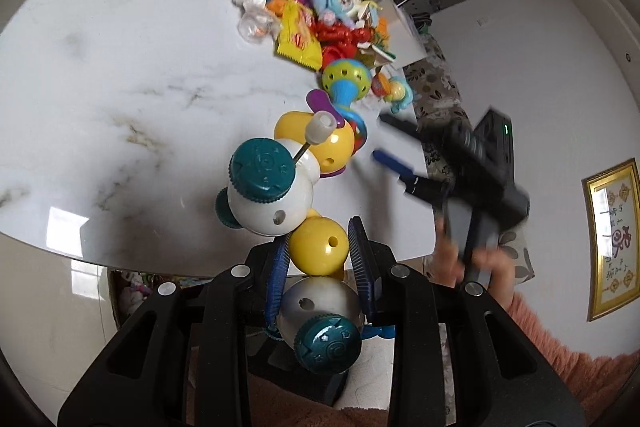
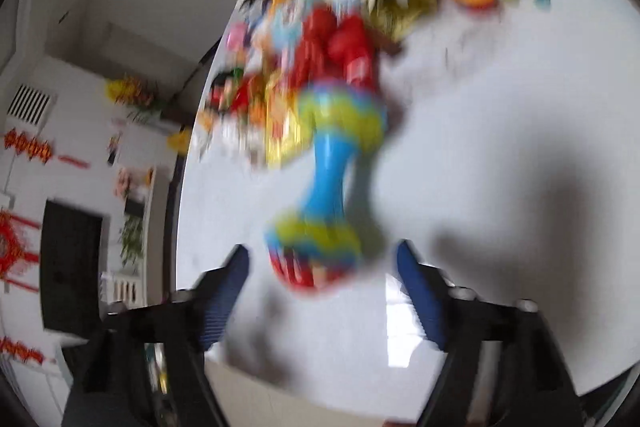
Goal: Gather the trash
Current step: 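Carry the bead toy and rattle into the cardboard box, opening both grippers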
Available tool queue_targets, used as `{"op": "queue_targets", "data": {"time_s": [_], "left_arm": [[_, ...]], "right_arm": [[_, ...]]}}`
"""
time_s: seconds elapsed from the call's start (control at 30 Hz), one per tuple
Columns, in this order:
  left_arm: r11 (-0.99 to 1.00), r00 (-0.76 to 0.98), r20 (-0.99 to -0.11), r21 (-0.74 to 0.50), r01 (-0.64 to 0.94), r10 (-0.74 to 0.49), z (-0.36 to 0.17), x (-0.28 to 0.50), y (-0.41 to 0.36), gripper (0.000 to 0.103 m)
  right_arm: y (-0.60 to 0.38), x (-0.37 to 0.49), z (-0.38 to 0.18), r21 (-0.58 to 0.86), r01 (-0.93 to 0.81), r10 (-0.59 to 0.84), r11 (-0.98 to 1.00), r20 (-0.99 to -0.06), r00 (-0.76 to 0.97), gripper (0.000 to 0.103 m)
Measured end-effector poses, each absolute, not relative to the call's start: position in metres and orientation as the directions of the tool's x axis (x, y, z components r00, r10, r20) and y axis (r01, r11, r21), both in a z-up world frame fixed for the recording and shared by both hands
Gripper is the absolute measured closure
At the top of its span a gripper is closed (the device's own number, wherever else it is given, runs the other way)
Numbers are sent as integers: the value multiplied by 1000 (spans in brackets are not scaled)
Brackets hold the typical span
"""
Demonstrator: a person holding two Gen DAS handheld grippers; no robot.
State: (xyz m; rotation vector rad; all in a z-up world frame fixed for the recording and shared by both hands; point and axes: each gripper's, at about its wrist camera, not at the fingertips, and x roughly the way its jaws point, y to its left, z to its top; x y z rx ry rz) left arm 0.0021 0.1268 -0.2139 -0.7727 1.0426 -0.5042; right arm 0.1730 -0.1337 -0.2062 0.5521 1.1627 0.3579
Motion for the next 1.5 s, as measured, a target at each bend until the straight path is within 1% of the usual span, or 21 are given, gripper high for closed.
{"op": "queue_targets", "data": {"time_s": [0.1,0.13,0.17,0.23,0.33,0.4,0.47,0.5,0.63,0.77,0.9,1.0,1.07,1.13,1.2,1.23,1.33,1.4,1.43,1.47,1.5], "left_arm": [[632,458,-559,-775,10,-692,-205,-9,135,74],[632,464,-558,-775,5,-688,-202,-11,136,74],[629,470,-556,-777,-1,-686,-201,-13,138,74],[626,482,-553,-780,-12,-679,-201,-17,145,74],[619,490,-553,-785,-35,-674,-201,-25,156,74],[618,498,-555,-785,-47,-667,-202,-29,161,74],[615,498,-555,-786,-53,-666,-203,-33,165,74],[614,498,-555,-787,-55,-667,-203,-34,166,74],[623,482,-560,-781,-37,-674,-202,-40,166,74],[650,437,-577,-760,22,-689,-199,-50,151,74],[708,355,-640,-699,99,-682,-202,-68,125,74],[722,254,-679,-677,143,-688,-216,-89,101,74],[740,201,-713,-654,155,-672,-232,-98,88,74],[766,131,-755,-626,148,-643,-261,-104,74,74],[784,85,-781,-606,134,-619,-292,-106,61,74],[790,56,-790,-602,118,-610,-314,-106,54,74],[818,9,-820,-571,73,-573,-376,-95,36,74],[841,-12,-842,-539,55,-539,-414,-87,26,74],[849,-26,-849,-528,38,-527,-437,-83,20,74],[858,-40,-858,-514,15,-513,-460,-78,15,74],[871,-44,-870,-491,-1,-491,-474,-76,13,74]], "right_arm": [[-126,208,-210,510,68,466,858,-827,315,28],[-118,220,-215,457,75,419,886,-861,289,30],[-112,224,-218,425,72,392,902,-878,276,35],[-93,235,-224,357,43,334,933,-906,259,40],[-69,246,-237,322,30,309,946,-927,211,50],[-57,249,-246,273,26,263,962,-943,204,68],[-52,250,-253,267,9,258,964,-939,226,79],[-52,250,-254,301,5,293,953,-930,223,82],[-62,232,-229,365,-58,367,929,-893,260,82],[-84,190,-193,467,-138,487,873,-830,271,82],[-101,133,-171,477,-234,527,847,-812,250,82],[-124,71,-176,444,-296,508,846,-838,197,82],[-130,40,-197,416,-302,473,858,-868,149,82],[-143,11,-218,386,-298,437,873,-890,127,82],[-151,-8,-260,387,-251,417,887,-906,78,82],[-153,-13,-274,369,-247,397,896,-915,71,82],[-155,-24,-341,313,-242,334,919,-941,54,82],[-159,-28,-391,304,-216,321,928,-946,45,82],[-160,-29,-406,297,-210,313,931,-949,46,82],[-160,-29,-429,294,-206,309,933,-950,46,81],[-159,-27,-449,263,-212,280,941,-959,50,73]]}}
